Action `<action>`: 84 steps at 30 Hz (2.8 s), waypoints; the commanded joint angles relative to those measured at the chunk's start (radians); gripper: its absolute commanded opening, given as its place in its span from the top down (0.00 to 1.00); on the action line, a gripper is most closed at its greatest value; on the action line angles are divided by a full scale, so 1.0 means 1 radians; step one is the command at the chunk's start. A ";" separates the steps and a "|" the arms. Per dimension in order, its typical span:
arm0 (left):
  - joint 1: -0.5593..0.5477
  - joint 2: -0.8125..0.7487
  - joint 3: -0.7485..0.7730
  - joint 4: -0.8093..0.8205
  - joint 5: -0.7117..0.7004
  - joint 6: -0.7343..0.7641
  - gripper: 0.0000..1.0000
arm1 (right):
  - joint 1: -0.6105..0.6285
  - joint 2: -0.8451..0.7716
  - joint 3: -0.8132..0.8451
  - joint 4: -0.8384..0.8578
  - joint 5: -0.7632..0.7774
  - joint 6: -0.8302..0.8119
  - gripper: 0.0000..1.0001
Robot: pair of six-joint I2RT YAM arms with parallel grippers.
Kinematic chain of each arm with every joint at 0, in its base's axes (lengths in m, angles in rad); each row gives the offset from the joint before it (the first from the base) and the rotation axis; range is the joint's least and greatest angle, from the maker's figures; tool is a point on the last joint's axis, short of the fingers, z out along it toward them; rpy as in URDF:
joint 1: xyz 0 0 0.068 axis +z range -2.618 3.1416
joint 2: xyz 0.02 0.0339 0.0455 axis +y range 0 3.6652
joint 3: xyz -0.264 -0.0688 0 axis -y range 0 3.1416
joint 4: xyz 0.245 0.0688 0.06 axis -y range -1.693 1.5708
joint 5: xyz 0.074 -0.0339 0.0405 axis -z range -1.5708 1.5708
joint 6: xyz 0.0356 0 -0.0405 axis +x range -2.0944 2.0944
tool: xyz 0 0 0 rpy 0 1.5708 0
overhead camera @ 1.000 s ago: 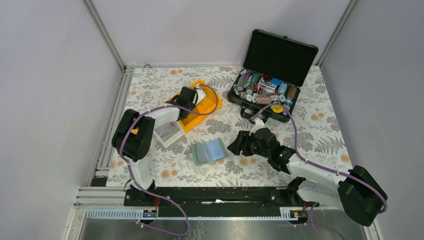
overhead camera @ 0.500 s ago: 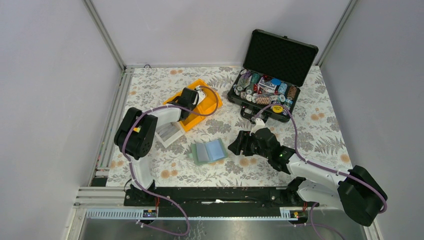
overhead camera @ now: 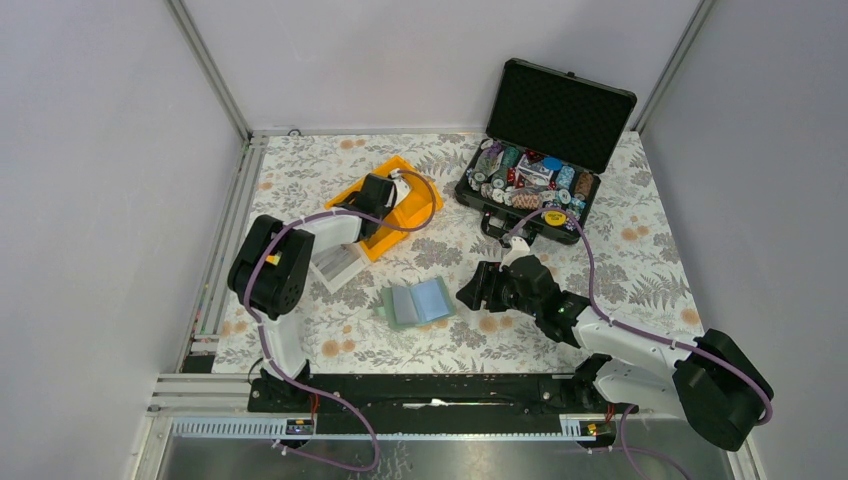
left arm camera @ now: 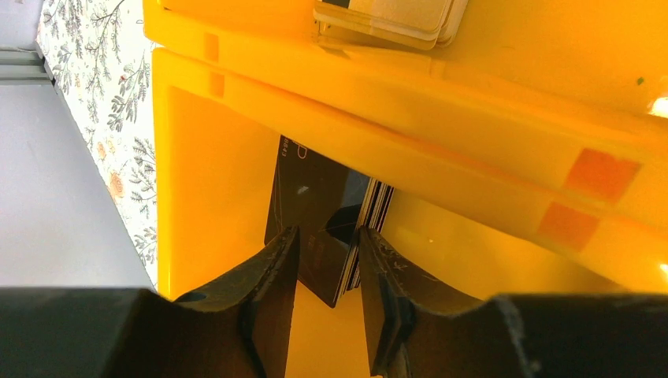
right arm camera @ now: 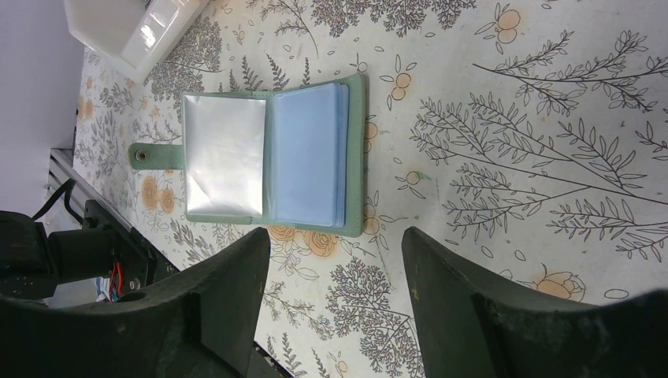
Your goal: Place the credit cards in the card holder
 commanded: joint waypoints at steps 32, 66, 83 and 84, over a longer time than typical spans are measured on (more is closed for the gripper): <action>0.039 -0.068 0.026 -0.013 0.032 0.000 0.55 | -0.011 -0.006 0.004 0.029 0.014 -0.006 0.30; 0.050 -0.093 0.021 -0.001 0.018 0.007 0.48 | -0.016 -0.014 -0.002 0.029 0.011 -0.002 0.30; 0.052 -0.141 0.001 0.040 -0.024 0.018 0.49 | -0.017 -0.009 0.002 0.029 0.005 -0.003 0.30; 0.052 -0.141 -0.001 0.045 -0.026 0.020 0.49 | -0.018 -0.010 0.004 0.029 0.005 -0.004 0.30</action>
